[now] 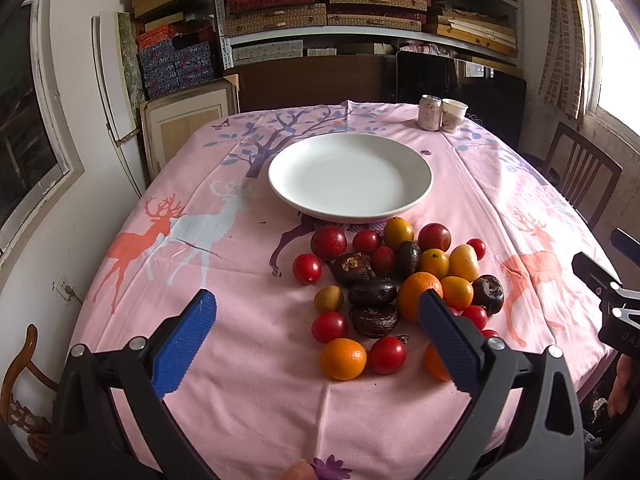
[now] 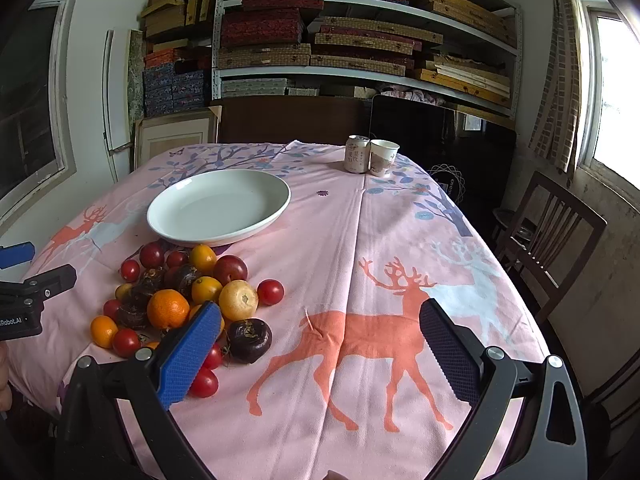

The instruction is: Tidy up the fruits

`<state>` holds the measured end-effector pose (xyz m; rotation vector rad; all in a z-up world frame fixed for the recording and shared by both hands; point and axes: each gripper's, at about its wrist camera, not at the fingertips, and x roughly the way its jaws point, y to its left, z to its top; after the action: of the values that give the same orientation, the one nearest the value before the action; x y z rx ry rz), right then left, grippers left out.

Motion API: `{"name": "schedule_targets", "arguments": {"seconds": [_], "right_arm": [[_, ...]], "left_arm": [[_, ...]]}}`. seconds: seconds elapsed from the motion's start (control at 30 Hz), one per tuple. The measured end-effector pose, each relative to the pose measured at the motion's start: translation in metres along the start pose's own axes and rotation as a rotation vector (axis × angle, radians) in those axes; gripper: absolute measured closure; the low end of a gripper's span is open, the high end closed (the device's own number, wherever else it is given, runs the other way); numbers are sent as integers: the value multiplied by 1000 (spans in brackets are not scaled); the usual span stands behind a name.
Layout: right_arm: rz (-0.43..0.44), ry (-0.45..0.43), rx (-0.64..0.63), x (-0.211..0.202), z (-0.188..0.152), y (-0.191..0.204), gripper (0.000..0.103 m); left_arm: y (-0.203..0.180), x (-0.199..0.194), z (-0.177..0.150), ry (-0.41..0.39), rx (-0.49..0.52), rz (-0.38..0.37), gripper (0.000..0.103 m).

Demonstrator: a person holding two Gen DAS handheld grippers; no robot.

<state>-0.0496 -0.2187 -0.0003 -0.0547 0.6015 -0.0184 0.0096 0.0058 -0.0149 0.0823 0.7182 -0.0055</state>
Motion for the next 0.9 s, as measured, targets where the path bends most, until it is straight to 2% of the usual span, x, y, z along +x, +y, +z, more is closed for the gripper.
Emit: {"name": "schedule_targets", "arguments": {"seconds": [0.47,0.53,0.63,0.7,0.73,0.77,0.8,0.9], "right_arm": [[21,0,-18,-3,1,5,3],[45,22,-28,0,-1,7,3],[97,68,-68,8,-12,15,3],[125,104,-100,15,-23,22,10],[145,125,-107,19,-27,25,19],[169,152,-108,23,-31,27,23],[196,180,-106,27,-34,30,24],[242,221,-127,35,-42,41,33]], "left_arm": [[1,2,1,14,-13,-7,4],[4,7,-2,32,-13,-6,4],[7,22,-16,102,11,-32,4],[6,29,-29,132,29,-63,4],[4,32,-36,142,36,-87,4],[0,33,-41,150,47,-115,4],[-4,33,-45,153,62,-127,4],[-8,34,-54,156,83,-99,4]]}}
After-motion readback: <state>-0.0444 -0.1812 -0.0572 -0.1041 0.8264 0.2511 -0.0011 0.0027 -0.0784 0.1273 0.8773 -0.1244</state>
